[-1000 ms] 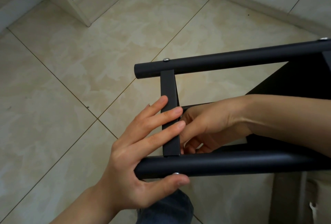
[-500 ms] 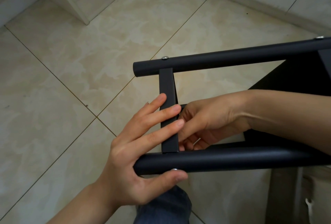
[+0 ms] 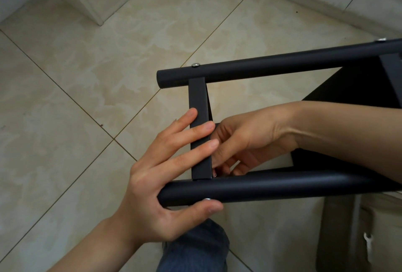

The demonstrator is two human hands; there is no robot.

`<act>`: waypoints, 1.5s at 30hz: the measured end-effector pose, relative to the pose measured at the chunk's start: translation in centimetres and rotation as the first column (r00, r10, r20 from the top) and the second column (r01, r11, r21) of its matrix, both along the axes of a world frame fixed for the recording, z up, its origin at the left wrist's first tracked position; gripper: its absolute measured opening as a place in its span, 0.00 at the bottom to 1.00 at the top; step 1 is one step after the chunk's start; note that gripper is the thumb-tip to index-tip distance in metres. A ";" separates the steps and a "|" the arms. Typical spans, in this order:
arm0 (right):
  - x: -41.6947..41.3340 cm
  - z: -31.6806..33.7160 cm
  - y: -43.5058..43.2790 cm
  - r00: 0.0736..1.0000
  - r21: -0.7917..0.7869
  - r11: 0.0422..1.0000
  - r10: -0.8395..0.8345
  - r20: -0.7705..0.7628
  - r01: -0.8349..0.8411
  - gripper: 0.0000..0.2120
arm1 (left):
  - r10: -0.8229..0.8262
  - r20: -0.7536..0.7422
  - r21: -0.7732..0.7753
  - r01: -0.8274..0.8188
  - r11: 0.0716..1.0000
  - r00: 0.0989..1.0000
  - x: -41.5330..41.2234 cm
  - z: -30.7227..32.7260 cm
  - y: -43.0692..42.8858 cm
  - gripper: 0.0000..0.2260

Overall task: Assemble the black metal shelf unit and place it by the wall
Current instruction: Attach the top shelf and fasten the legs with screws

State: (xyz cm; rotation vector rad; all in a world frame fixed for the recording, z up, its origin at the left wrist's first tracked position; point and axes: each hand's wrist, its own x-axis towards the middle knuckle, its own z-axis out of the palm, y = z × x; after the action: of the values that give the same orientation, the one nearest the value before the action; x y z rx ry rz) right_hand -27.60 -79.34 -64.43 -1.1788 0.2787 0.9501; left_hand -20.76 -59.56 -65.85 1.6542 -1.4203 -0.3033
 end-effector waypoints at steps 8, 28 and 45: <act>0.1 0.0 0.1 1.000 -0.061 0.998 0.023 0.017 -0.022 0.07 | -0.001 0.006 0.000 0.001 1.000 1.000 0.1 0.0 0.0 0.27; 0.0 -0.3 0.7 0.999 -0.017 0.999 0.042 -0.026 -0.042 0.05 | -0.001 -0.003 -0.009 0.001 1.000 1.000 0.0 0.0 -0.1 0.26; 0.0 -0.4 0.4 0.998 -0.063 0.997 0.044 -0.033 -0.046 0.09 | -0.006 -0.007 -0.010 0.006 1.000 1.000 0.1 -0.1 -0.2 0.26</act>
State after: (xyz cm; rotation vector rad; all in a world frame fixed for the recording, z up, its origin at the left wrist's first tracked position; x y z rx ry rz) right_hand -27.56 -78.98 -64.80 -1.2332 0.3114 1.0061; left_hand -20.70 -59.76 -65.90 1.6393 -1.4195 -0.3053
